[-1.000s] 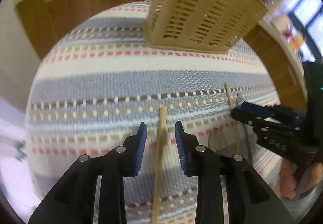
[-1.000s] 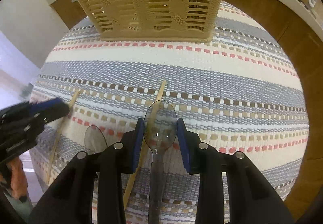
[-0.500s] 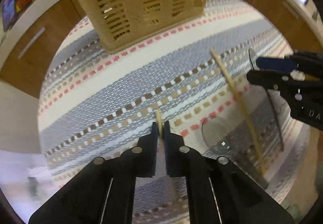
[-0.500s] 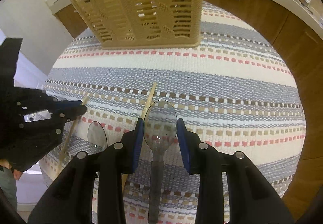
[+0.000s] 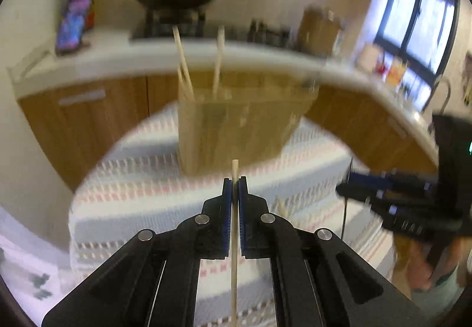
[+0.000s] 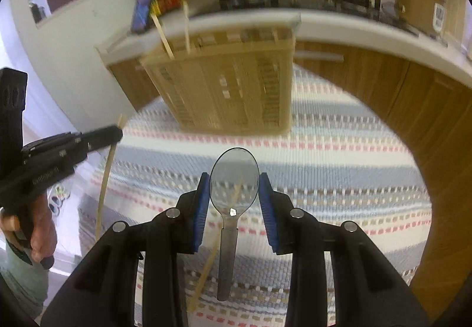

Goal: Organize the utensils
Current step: 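Lift the chopstick over the basket with the left tool while the right tool lifts the spoon, then drop the chopstick into the basket with the left tool while the right tool drops the spoon, then grasp the last clear spoon on the cloth with the left tool, then grasp the last wooden chopstick with the right tool, then lift the clear spoon over the basket with the left tool while the right tool lifts the chopstick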

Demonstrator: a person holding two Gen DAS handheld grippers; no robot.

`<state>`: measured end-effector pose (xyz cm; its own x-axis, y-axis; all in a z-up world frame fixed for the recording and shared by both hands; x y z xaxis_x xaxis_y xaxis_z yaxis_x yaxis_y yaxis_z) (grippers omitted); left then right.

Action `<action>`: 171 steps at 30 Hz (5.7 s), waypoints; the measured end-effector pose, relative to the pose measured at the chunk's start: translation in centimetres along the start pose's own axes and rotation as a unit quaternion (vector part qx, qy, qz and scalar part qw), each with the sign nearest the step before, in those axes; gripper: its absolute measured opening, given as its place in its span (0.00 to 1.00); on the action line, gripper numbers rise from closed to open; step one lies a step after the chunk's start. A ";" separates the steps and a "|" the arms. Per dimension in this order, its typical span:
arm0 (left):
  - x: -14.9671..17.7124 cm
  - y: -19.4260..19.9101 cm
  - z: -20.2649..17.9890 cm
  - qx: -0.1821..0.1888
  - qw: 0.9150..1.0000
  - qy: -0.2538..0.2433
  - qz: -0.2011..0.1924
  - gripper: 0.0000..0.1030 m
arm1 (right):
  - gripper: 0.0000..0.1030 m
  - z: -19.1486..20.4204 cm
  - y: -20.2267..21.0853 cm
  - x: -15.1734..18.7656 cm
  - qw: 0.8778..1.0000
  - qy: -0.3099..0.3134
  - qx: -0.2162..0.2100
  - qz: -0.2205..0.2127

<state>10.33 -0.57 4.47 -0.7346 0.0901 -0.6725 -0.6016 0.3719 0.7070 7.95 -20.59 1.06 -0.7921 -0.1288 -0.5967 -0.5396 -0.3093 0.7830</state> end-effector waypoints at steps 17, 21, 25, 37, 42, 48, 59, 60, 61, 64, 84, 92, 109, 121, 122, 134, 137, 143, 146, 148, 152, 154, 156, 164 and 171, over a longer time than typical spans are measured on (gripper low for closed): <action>-12.4 7.2 -2.5 -0.023 0.943 0.046 -0.329 0.02 | 0.29 -2.1 10.1 -12.6 0.961 -0.056 0.008 -0.269; -13.8 6.4 -1.7 -0.022 0.928 0.059 -0.368 0.02 | 0.29 -3.3 9.8 -15.4 0.950 -0.068 0.024 -0.305; -14.2 4.7 -0.9 -0.035 0.922 0.062 -0.380 0.02 | 0.29 -4.1 8.1 -16.8 0.946 -0.063 0.040 -0.315; -12.5 0.7 0.4 -0.113 0.911 0.063 -0.392 0.02 | 0.29 -3.7 1.6 -16.0 0.939 -0.021 0.104 -0.326; -11.7 -0.6 1.4 -0.102 0.923 0.073 -0.364 0.03 | 0.30 -3.6 0.5 -14.8 0.946 -0.021 0.101 -0.308; -9.8 0.3 1.3 -0.076 0.940 0.066 -0.326 0.35 | 0.30 -2.8 1.9 -13.0 0.952 -0.012 0.094 -0.290; -2.9 2.0 1.4 0.018 0.981 0.122 -0.149 0.36 | 0.38 -1.8 5.7 -5.1 0.966 -0.026 0.088 -0.243; -1.8 1.5 1.4 0.022 0.983 0.129 -0.125 0.35 | 0.38 -1.9 5.3 -4.3 0.969 -0.026 0.085 -0.231; -0.9 1.1 1.4 0.024 0.985 0.134 -0.109 0.34 | 0.38 -2.1 4.7 -3.2 0.973 -0.027 0.079 -0.215; 2.1 -0.5 1.3 0.031 0.987 0.146 -0.056 0.34 | 0.38 -2.9 2.7 -0.2 0.981 -0.048 0.061 -0.176; 11.5 -9.5 -5.2 -0.015 0.986 0.093 0.139 0.39 | 0.37 -6.8 -4.0 6.3 0.987 -0.135 0.014 -0.088; 11.8 -10.7 -6.2 -0.080 0.986 0.072 0.129 0.38 | 0.37 -7.1 -3.7 6.4 0.985 -0.146 0.005 -0.093; 11.2 -10.4 -6.4 -0.041 0.984 0.077 0.154 0.45 | 0.37 -7.0 -3.8 6.4 0.985 -0.144 0.000 -0.090; 10.4 -11.8 -7.0 -0.089 0.985 0.033 0.145 0.04 | 0.37 -6.3 -4.4 6.2 0.989 -0.130 -0.002 -0.066; 10.2 -11.8 -6.5 -0.078 0.985 0.038 0.147 0.02 | 0.37 -6.1 -4.8 6.1 0.991 -0.124 -0.004 -0.056; 8.6 -9.1 1.5 -0.027 0.987 0.085 0.136 0.01 | 0.37 -0.3 -7.7 4.4 0.996 -0.053 -0.013 0.077; 9.0 -9.2 2.5 -0.004 0.984 0.088 0.152 0.05 | 0.37 0.8 -8.8 4.1 0.992 -0.042 0.013 0.117; 8.6 -7.2 4.0 0.011 0.987 0.080 0.138 0.45 | 0.34 1.7 -10.5 3.9 0.982 -0.048 0.032 0.181; 8.0 -7.4 3.7 0.016 0.986 0.065 0.153 0.45 | 0.24 2.1 -11.1 3.3 0.978 -0.048 0.057 0.198; 7.9 -8.3 3.0 0.009 0.983 0.048 0.178 0.45 | 0.16 2.4 -11.5 3.0 0.975 -0.033 0.081 0.206; 7.8 -9.7 1.5 -0.030 0.980 0.017 0.194 0.45 | 0.09 2.7 -12.0 3.0 0.971 -0.004 0.092 0.220; 7.6 -9.8 1.0 -0.043 0.979 0.004 0.201 0.45 | 0.08 2.4 -11.7 3.4 0.968 0.001 0.091 0.232; 7.5 -10.0 0.3 -0.056 0.977 -0.013 0.208 0.46 | 0.08 1.9 -11.4 3.7 0.966 0.001 0.084 0.244; 7.2 -12.1 -0.7 -0.102 0.970 -0.045 0.217 0.31 | 0.08 1.5 -12.1 3.0 0.961 0.010 0.093 0.262; 6.2 -10.0 0.1 -0.059 0.986 -0.010 0.153 0.30 | 0.04 2.0 -10.5 2.9 0.976 0.013 0.070 0.205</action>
<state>11.79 -3.66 -6.77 -0.8825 0.1994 -0.4260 -0.3851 0.2136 0.8978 10.74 -15.85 -8.58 -0.9432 -0.2393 -0.2305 -0.2136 -0.0947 0.9723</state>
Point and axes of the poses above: each gripper's, at about its wrist camera, not at the fingertips, and y roughly against the way its jaws point, z to its left, x to its underside, the point moved 4 cm from there along -y, roughly the way its jaws point, and after that the axes turned 8 degrees about z, right-handed, at the moved point
